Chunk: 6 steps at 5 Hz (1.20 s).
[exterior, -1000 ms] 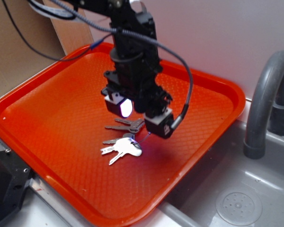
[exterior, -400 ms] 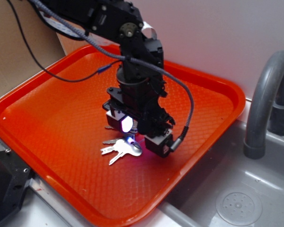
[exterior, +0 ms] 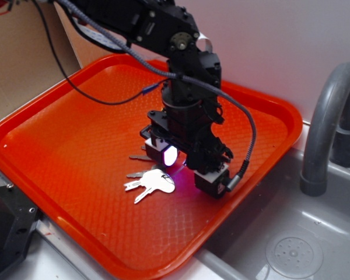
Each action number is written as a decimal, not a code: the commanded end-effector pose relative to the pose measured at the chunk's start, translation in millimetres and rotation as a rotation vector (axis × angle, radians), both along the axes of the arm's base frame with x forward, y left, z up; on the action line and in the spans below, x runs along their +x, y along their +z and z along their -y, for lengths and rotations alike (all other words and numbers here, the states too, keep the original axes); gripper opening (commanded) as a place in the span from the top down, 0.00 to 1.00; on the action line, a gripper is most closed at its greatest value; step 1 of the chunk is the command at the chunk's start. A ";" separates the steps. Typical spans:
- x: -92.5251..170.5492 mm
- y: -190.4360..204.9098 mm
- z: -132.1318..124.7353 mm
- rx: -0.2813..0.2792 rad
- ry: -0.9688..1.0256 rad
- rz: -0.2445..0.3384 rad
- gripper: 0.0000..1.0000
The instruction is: Grab the silver keys.
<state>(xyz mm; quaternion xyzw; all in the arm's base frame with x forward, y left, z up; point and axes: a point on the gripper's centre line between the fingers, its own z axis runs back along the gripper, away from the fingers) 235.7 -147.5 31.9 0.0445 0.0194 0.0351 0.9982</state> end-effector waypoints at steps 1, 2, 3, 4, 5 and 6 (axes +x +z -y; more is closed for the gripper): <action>4.2 8.5 9.2 -0.036 -0.101 0.045 1.00; 6.3 6.0 9.1 -0.009 -0.116 0.060 1.00; 13.3 18.0 5.8 0.003 -0.116 0.091 1.00; 21.9 68.0 -22.5 -0.060 -0.099 0.061 1.00; 23.4 116.7 -53.6 -0.118 -0.117 0.060 1.00; 24.7 170.1 -96.3 -0.018 -0.085 0.107 1.00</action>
